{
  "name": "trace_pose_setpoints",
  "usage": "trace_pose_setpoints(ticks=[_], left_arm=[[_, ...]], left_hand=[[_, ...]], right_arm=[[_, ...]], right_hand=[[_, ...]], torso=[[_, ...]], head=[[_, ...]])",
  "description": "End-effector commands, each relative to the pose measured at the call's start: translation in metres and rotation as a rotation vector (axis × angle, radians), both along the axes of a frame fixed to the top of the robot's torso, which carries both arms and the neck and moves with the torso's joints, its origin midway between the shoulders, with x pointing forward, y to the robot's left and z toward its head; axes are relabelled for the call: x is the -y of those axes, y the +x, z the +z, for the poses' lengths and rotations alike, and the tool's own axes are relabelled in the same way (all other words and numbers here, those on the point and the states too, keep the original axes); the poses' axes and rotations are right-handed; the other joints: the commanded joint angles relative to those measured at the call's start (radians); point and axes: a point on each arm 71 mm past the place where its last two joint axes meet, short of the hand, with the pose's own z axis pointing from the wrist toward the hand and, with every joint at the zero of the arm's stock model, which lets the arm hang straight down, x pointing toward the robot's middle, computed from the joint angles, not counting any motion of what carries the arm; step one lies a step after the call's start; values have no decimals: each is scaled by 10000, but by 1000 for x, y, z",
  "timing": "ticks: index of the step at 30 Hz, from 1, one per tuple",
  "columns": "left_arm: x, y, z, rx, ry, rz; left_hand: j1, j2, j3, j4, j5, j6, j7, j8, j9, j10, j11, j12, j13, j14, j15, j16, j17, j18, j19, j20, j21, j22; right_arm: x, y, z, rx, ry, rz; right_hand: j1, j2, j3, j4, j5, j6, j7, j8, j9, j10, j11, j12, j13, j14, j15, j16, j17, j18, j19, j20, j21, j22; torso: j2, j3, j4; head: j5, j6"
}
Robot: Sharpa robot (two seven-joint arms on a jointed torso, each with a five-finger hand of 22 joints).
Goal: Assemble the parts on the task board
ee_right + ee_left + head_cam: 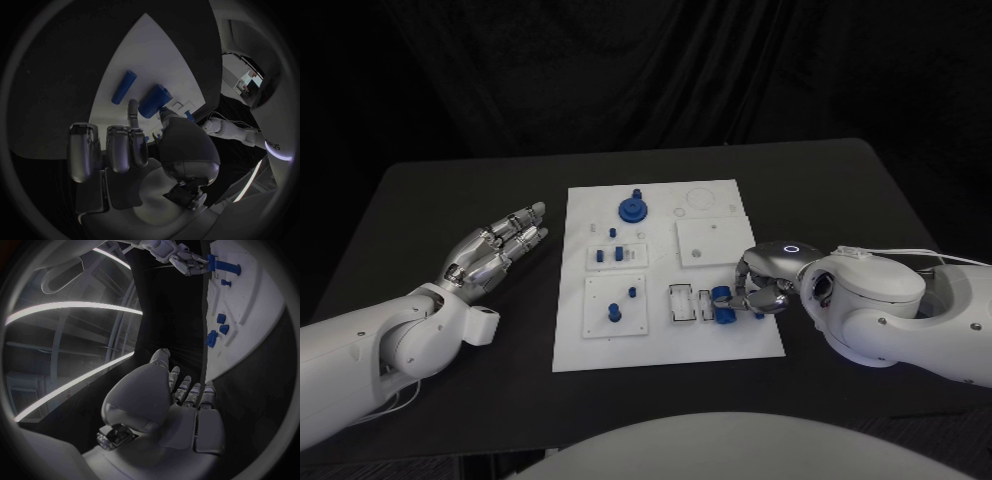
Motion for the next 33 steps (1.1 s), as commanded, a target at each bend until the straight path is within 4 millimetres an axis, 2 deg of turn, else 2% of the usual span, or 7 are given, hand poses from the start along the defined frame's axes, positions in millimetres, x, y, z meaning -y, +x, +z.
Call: trace_pose_setpoints(ticks=[1,10,17,20,30,31,33], left_arm=[[2,-1,3,359,-402,-96],[2,-1,3,313,-412,-145],[2,-1,3,288,-412,-166],[2,-1,3,279,-415,-178],[3,-1,2,250,-420,-210],[3,-1,2,248,-420,-212],[3,-1,2,245,-421,-215]], left_hand=[[93,33,10,-55,67,6,-20,37,9,34,67,36,7,-4,53,-36,-11,79,11,89,-26,11],[114,36,27,-82,76,-1,20,34,7,31,80,34,6,-4,86,-36,-11,89,15,130,-23,17],[126,35,36,-98,87,-8,41,31,6,33,84,36,7,-4,98,-36,-11,95,18,148,-21,21],[131,35,39,-106,92,-9,52,31,5,35,86,39,7,-4,102,-36,-11,97,18,154,-22,18],[152,37,61,-142,107,31,139,38,11,37,80,40,8,-4,113,-36,-11,111,20,180,-20,20],[152,37,61,-142,107,31,139,38,11,37,80,40,8,-4,113,-36,-11,111,20,180,-20,20],[152,37,61,-142,107,31,139,38,11,37,80,40,8,-4,113,-36,-11,111,20,180,-20,20]], right_arm=[[0,0,-5,-207,-185,-82],[-7,-1,-14,-538,-35,56],[-12,0,-15,-613,227,170],[-14,0,-16,-665,301,196],[-14,1,-18,-995,864,-26],[-14,1,-18,-1041,1041,-102],[-14,1,-18,-1102,1433,-266]], right_hand=[[201,6,95,1,149,99,-5,-98,-17,1077,2,26,2635,804,44,-34,1439,-71,638,59,-80,2315],[762,28,279,-185,910,220,2,-435,9,1077,4,26,2635,786,58,-81,1337,-61,617,71,-118,2301],[899,58,330,-251,1099,254,0,-513,27,1077,2,26,2635,782,60,-93,1313,-56,607,75,-137,2295],[1038,80,387,-336,1391,292,-1,-585,56,1077,-1,26,2635,779,58,-102,1294,-55,605,74,-143,2293],[1912,32,892,-1096,3093,391,-63,-790,198,1077,-59,26,2635,784,11,-92,1303,-62,619,34,-116,2304],[2179,45,1073,-1342,3520,419,-100,-786,259,1077,-92,26,2635,790,-19,-79,1328,-67,628,15,-97,2311],[2366,33,1224,-1555,3905,427,-118,-779,332,1077,-111,26,2635,790,-37,-77,1328,-69,633,-3,-87,2314]], torso=[[4,11,0],[15,7,7],[11,9,3],[14,9,9],[9,9,2],[11,9,4],[9,11,-3]], head=[[24,0],[47,0],[41,0],[32,0],[51,0],[58,0],[93,0]])
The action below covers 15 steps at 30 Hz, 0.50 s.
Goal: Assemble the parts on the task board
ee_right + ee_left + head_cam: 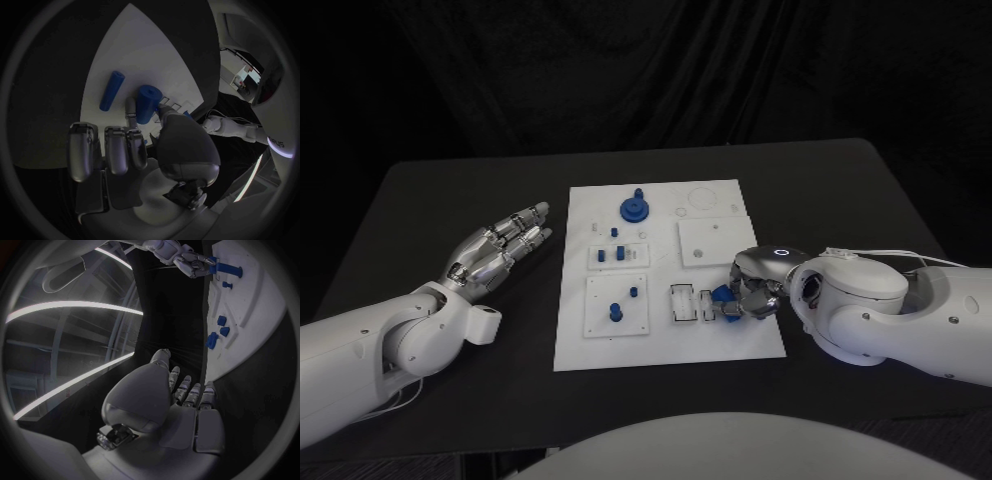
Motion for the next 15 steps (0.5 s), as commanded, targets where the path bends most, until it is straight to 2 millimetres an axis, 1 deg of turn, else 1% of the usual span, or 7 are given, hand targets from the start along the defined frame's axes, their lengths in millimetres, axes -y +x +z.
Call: trace_pose_setpoints(ticks=[1,3,6,7,10,12,15], left_arm=[[2,-1,2,281,-337,-82],[1,-1,2,277,-338,-85],[1,-1,2,268,-331,-81],[1,-1,2,267,-330,-79],[1,-1,2,271,-333,-76],[1,-1,2,272,-334,-75],[1,-1,2,271,-333,-74]], left_hand=[[113,-3,-22,-59,70,34,67,38,12,4,47,41,8,-5,40,-36,-15,111,-17,71,-20,13],[113,-3,-22,-59,70,34,67,38,12,4,47,41,8,-5,40,-36,-15,111,-17,71,-20,13],[117,-2,-17,-69,72,56,91,42,16,4,45,41,8,-5,42,-36,-15,116,-15,77,-19,17],[117,-2,-17,-69,72,56,91,42,16,4,45,41,8,-5,42,-36,-15,116,-15,77,-19,17],[126,7,-5,-82,78,82,119,48,20,6,44,43,8,-5,44,-36,-15,121,-15,83,-19,16],[126,7,-5,-82,78,82,119,48,20,6,44,43,8,-5,44,-36,-15,121,-15,83,-19,16],[126,7,-5,-82,78,82,119,48,20,6,44,43,8,-5,44,-36,-15,121,-15,83,-19,16]], right_arm=[[-3,-5,-7,-639,1032,-250],[-3,-6,-6,-787,1561,-530],[0,-7,-6,-1089,2429,-1067],[1,-7,-6,-1166,2655,-1223],[4,-9,-5,-1383,3273,-1692],[6,-10,-4,-1524,3610,-1966],[8,-11,-2,-1711,4038,-2309]], right_hand=[[711,309,898,-1038,587,13,-101,-132,132,1042,-115,27,2630,794,-116,2,1329,-72,634,-12,31,2315],[773,271,1056,-1275,980,16,-118,-68,340,1042,-130,27,2630,803,-127,23,1367,-79,647,-30,57,2324],[740,253,1156,-1410,1247,0,-130,-9,523,1042,-143,27,2630,806,-137,33,1381,-84,655,-42,74,2330],[721,247,1228,-1499,1432,-25,-135,25,639,1042,-148,27,2630,806,-144,34,1378,-80,650,-49,64,2326],[643,251,1297,-1573,1560,-56,-136,66,784,1042,-152,27,2630,799,-148,17,1335,-75,642,-54,47,2319],[526,273,1314,-1554,1591,-74,-130,83,860,1042,-149,27,2630,798,-146,16,1329,-74,640,-54,42,2317],[488,279,1326,-1557,1603,-78,-134,92,894,1042,-150,27,2630,792,-146,1,1295,-64,625,-55,10,2305]], torso=[[-8,-4,-10],[-12,-5,-11],[-9,-5,-7],[-9,-5,-8],[-13,-5,-6],[-13,-1,2],[-7,6,6]], head=[[53,0],[84,0],[105,0],[110,0],[111,0],[105,0],[93,0]])
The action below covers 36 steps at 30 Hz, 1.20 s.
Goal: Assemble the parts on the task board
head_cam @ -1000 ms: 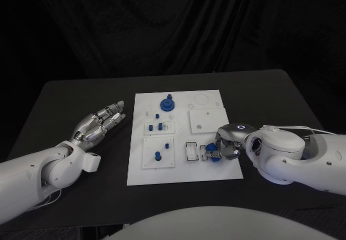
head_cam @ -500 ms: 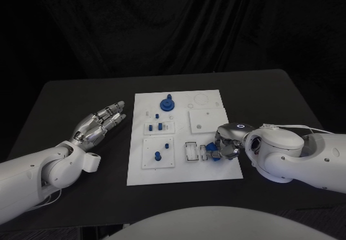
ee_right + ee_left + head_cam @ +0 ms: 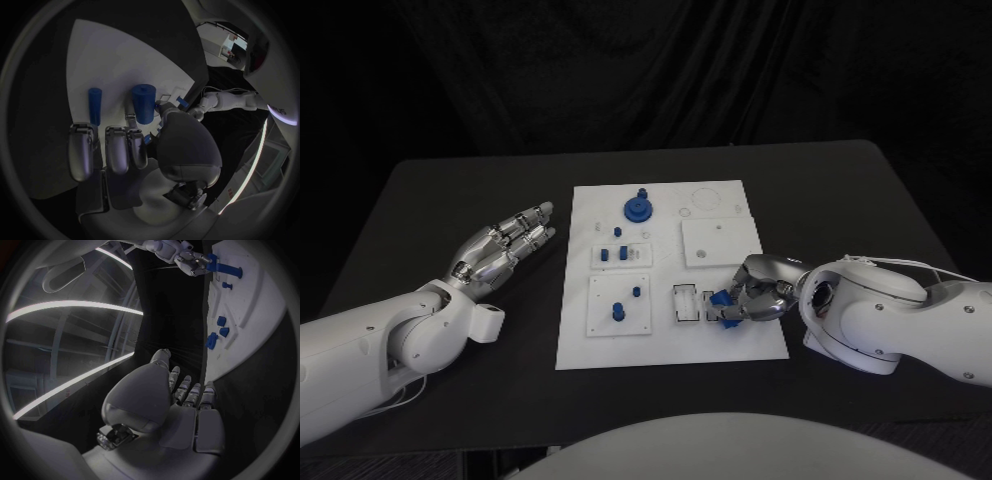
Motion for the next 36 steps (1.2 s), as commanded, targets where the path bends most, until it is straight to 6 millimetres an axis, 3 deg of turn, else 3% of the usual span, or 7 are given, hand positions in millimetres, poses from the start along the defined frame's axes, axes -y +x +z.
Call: trace_pose_setpoints(ticks=[1,11,24,28,36], left_arm=[[1,0,3,297,-318,-52],[2,0,3,295,-313,-53],[3,0,2,294,-313,-61],[3,0,2,294,-319,-73],[3,0,2,289,-323,-88]], left_hand=[[126,6,-4,-82,38,29,66,48,8,6,44,43,8,-5,44,-36,-17,120,-14,84,-19,8],[130,7,0,-88,41,48,75,52,11,10,44,47,9,-5,45,-36,-17,123,-14,86,-19,7],[135,3,5,-103,44,54,87,55,12,14,47,51,10,-5,47,-36,-17,129,-12,92,-18,10],[135,3,5,-103,44,54,87,55,12,14,47,51,10,-5,47,-36,-17,129,-12,92,-18,10],[135,3,5,-103,44,54,87,55,12,14,47,51,10,-5,47,-36,-17,129,-12,92,-18,10]], right_arm=[[0,-1,2,-420,1448,-859],[1,2,14,-590,2241,-1352],[-10,7,11,-1170,2201,-1110],[-14,8,10,-1150,2146,-951],[-20,9,8,-1201,1803,-625]], right_hand=[[226,504,1442,-1462,60,40,-37,49,376,1114,-11,27,2631,806,-21,-3,1286,-65,627,-56,-38,2305],[-102,574,1556,-1441,251,-66,-23,54,590,1114,-5,27,2631,804,-21,-8,1266,-58,617,-58,-60,2296],[-599,668,1603,-1288,14,-243,46,-56,744,1114,56,27,2631,779,27,-62,1139,-31,568,-22,-157,2258],[-770,698,1603,-1225,-264,-315,82,-138,771,1114,89,27,2631,768,56,-85,1088,-19,545,4,-202,2240],[-1187,733,1453,-976,-1387,-469,180,-357,808,1114,179,27,2631,734,132,-168,914,15,482,78,-332,2193]], torso=[[7,7,9],[4,0,-2],[5,-5,5],[1,-15,13],[6,-11,16]], head=[[-19,0],[25,0],[83,0],[84,0],[108,0]])
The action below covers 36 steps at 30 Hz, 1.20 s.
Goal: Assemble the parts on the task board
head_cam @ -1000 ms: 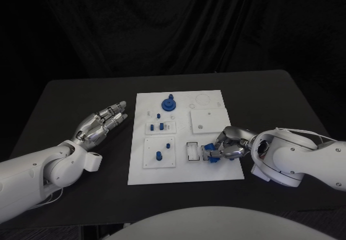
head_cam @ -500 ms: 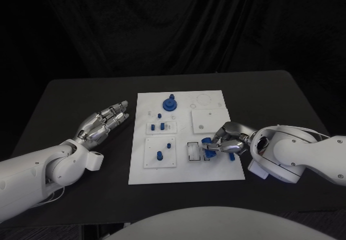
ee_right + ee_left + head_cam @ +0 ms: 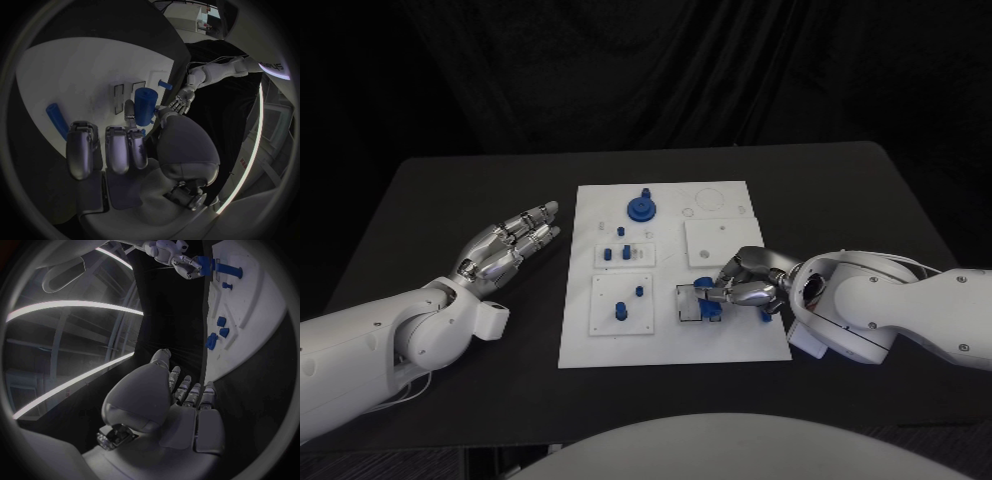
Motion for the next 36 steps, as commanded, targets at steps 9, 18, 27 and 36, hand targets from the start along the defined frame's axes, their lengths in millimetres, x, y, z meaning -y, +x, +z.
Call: trace_pose_setpoints(ticks=[9,18,27,36], left_arm=[[2,0,2,270,-314,-76],[2,0,2,257,-314,-87],[2,0,2,236,-308,-97],[2,0,1,208,-309,-123]], left_hand=[[137,1,11,-61,49,22,59,56,16,11,49,45,9,-4,52,-36,-11,133,24,64,-19,11],[137,1,11,-61,49,22,59,56,16,11,49,45,9,-4,52,-36,-11,133,24,64,-19,11],[137,1,11,-61,49,22,59,56,16,11,49,45,9,-4,52,-36,-11,133,24,64,-19,11],[137,5,19,-74,51,27,83,57,17,6,42,40,7,-4,57,-36,-11,139,25,74,-18,12]], right_arm=[[-6,1,-3,-162,-436,429],[-8,2,-4,-142,-492,521],[-9,4,-5,-152,-632,599],[-9,4,-5,-145,-705,669]], right_hand=[[-449,23,666,-531,-1234,-83,65,-207,-13,1043,159,27,2635,710,118,-101,804,30,457,137,-124,2173],[-683,77,394,-195,-1987,-65,87,-314,-3,1043,179,27,2635,703,135,-121,754,40,444,158,-166,2161],[-873,154,84,115,-2292,-79,92,-391,7,1043,184,27,2635,692,139,-145,695,51,428,163,-211,2147],[-1054,241,-283,498,-2900,-96,100,-468,24,1043,192,27,2635,682,145,-173,634,64,406,171,-271,2129]], torso=[[3,4,-5],[3,3,-12],[2,7,-8],[4,3,-8]], head=[[85,0],[113,0],[138,0],[167,0]])
